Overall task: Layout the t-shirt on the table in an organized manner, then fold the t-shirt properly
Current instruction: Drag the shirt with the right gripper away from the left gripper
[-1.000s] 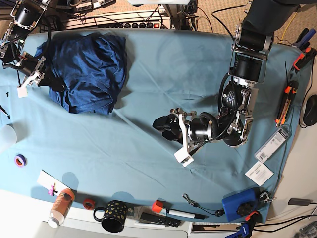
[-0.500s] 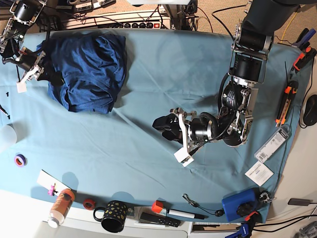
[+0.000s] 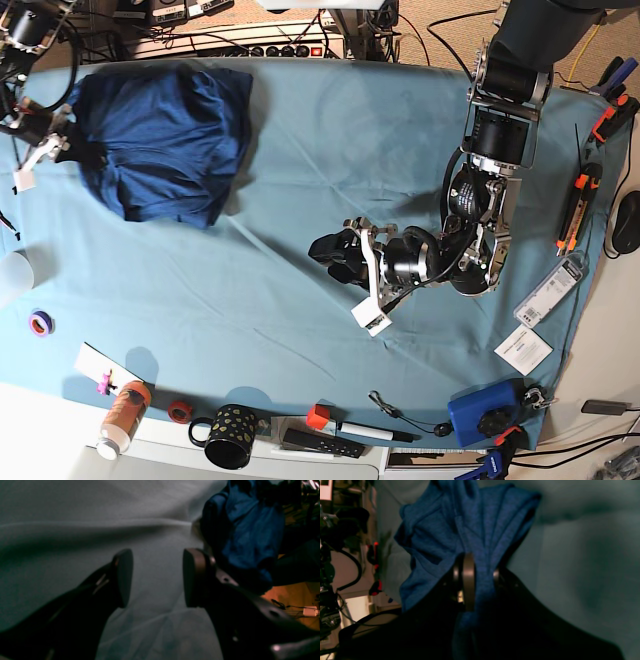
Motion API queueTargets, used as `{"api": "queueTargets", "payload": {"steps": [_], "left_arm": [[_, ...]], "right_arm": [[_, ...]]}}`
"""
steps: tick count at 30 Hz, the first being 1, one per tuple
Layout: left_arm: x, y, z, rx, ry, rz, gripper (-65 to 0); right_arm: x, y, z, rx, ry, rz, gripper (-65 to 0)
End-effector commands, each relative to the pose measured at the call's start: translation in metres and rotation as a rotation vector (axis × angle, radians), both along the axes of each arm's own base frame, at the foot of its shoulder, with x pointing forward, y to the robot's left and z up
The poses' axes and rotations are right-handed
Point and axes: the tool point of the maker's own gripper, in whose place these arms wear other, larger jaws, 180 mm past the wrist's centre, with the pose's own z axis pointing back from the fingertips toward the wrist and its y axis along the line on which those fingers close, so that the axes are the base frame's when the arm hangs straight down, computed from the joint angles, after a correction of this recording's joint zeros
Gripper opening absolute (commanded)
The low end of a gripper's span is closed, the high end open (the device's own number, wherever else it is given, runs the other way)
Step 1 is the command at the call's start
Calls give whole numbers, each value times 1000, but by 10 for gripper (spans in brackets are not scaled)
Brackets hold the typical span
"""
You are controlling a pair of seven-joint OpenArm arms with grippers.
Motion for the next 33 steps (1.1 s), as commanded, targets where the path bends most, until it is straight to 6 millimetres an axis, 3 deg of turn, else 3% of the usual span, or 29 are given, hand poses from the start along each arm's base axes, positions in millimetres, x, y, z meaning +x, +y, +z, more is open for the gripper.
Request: {"api": "queueTargets", "payload": {"steps": [1,10,23,29,33], "left_arm": [[11,-4,22,-40,-55,2,-330],[11,-4,22,-41,-55,2,-330],[11,-4,21,-40,-55,1,-330],[11,-4,21,-40,-55,1,-330],[11,-4,22,-41,-56,1,-330]], "right_arm": [[9,-15,20,-39,-46,-4,-633],[9,-33,30,-111,-26,9,-633],[-27,-66,-6,-359,227,57,-634],[-31,-95,10,-473,273,65,-635],[-20,-120,31,-572,249,40,-636]]}}
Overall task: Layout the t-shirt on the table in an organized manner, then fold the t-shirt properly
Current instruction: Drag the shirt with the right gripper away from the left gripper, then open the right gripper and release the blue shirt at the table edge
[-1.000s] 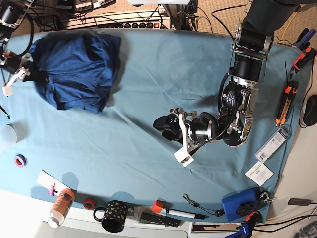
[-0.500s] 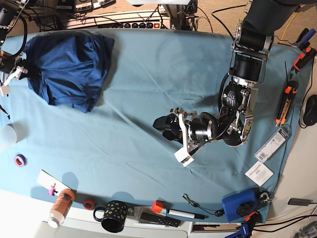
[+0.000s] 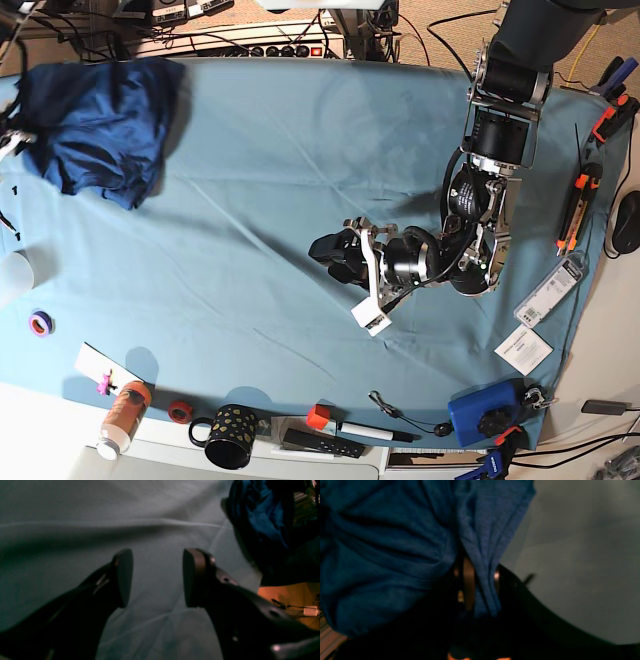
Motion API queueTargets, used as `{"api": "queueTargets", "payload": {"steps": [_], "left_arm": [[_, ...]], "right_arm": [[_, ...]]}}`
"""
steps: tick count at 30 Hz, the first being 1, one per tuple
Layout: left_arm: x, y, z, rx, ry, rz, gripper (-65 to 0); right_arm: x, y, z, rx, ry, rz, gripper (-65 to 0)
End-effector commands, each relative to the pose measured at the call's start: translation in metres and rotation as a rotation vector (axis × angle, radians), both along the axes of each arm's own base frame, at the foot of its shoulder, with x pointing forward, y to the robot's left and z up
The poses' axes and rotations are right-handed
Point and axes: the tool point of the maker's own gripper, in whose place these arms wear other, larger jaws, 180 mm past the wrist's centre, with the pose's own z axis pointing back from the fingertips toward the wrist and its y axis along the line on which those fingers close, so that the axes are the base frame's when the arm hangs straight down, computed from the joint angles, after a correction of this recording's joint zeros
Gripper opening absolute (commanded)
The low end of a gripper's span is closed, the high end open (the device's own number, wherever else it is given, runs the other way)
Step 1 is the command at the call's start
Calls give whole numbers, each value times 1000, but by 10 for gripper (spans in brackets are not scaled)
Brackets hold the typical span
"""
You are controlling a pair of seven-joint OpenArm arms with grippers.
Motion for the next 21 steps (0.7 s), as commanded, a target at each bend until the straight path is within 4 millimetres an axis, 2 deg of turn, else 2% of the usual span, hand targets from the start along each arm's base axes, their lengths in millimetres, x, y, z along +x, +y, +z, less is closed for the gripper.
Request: {"api": "queueTargets", "payload": {"steps": [1,4,8,15,21], "left_arm": [[11,-5,22,-45,-56,1,-330],[11,-5,22,-45,-56,1,-330],[11,-5,22,-44,-56,1,-330],[11,-4,22,-43,-54,0,-330],[11,-5,22,-44,-55,1,-330]], "right_arm": [[15,-17,27,-62,-56,5,-636],[29,-22,40,-80,-109,2,-636],[38,-23,47,-86,-135,1,-636],[25,-37,40,-169,-56,-1,-636],[26,-42,41,-201,-62,-5,-636]]}}
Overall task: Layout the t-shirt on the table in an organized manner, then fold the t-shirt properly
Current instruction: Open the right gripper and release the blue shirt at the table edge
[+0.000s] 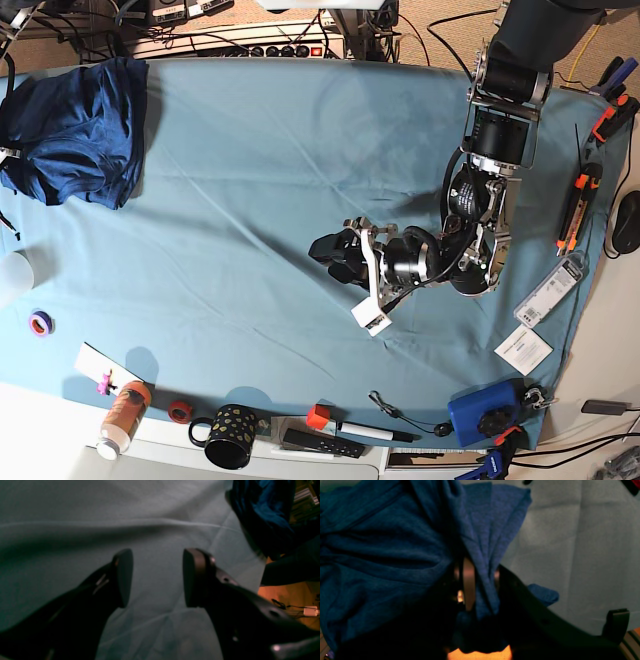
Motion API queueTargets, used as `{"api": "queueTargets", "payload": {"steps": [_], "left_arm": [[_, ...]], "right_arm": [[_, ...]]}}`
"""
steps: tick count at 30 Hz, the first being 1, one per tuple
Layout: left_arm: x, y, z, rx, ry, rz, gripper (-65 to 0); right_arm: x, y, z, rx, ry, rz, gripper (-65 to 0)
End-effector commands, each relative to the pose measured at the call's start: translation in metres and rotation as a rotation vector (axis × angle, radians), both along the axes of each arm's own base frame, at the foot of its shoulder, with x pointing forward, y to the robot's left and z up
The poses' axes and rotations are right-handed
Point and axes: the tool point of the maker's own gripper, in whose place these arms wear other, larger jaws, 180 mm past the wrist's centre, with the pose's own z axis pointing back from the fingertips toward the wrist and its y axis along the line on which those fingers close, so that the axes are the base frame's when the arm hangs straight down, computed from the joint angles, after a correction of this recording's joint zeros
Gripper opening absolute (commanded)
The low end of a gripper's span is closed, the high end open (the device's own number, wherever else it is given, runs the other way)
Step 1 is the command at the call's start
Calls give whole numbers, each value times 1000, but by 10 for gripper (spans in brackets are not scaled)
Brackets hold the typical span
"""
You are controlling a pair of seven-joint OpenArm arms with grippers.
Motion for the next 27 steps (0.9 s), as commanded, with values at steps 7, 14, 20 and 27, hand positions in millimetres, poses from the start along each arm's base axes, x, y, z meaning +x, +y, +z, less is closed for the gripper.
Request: {"api": "queueTargets", "payload": {"steps": [7,14,20,27], "left_arm": [[11,-4,22,-44,-55,1,-330],[11,-4,22,-43,-55,1,-330],[11,-4,22,-43,-55,1,-330],[10,-5,22,-40,-65,-9,-330]], "right_arm": [[9,-15,23,-47,-42,-22,-550],[11,-16,24,-46,-53,-40,-277],[26,-19,34,-64,-145,-40,-277],[66,-38,78,-153,-295,-83,-277]]}}
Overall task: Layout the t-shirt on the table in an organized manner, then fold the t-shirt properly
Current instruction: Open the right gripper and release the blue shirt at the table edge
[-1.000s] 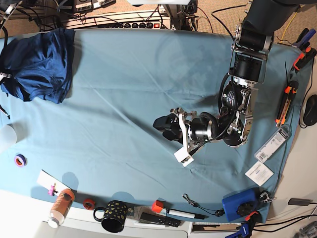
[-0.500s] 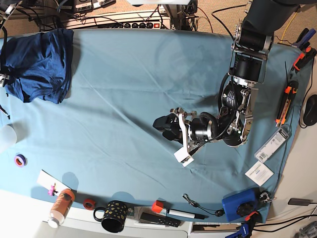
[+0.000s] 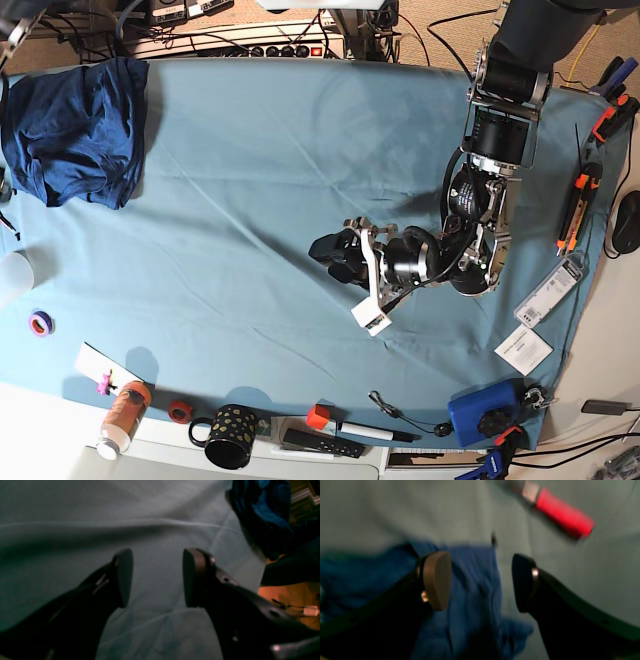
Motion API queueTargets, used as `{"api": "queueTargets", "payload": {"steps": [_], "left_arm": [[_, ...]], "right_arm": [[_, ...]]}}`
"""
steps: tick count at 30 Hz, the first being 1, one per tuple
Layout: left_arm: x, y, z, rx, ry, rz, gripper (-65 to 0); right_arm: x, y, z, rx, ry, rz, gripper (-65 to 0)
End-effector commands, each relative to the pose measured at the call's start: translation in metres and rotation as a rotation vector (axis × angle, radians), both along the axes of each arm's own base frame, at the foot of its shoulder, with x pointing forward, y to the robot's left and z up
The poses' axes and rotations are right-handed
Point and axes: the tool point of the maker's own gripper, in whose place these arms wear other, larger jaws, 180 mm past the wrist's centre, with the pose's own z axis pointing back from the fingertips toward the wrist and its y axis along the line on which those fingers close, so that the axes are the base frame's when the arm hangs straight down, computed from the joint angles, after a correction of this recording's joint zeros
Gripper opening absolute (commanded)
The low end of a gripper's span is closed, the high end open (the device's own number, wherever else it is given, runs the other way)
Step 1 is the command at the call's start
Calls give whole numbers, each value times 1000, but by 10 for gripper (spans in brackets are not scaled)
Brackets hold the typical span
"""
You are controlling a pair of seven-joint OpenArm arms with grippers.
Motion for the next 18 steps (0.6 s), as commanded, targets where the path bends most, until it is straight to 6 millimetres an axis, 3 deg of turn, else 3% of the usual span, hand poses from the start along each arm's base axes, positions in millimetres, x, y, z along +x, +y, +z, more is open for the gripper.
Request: {"api": "queueTargets", "payload": {"steps": [1,4,5,9,14,18], "left_arm": [[11,-4,22,-41,-55,3,-330],[13,-1,18,-6,-66,5,-330],[15,0,18,3,-71,6,-330],[27,10,26,22,-113,28,-330],[47,36,39,71,-167,57,-330],[58,61,45,119,-195,83,-330]], "right_arm": [[16,-12,37,-43,-91,-5,-277],[37,-3,60,9,-196,6,-297],[42,3,66,47,-224,17,-345],[50,47,75,239,-264,169,-650],[53,85,92,446,-390,275,-650],[40,90,78,506,-383,267,-650]]}}
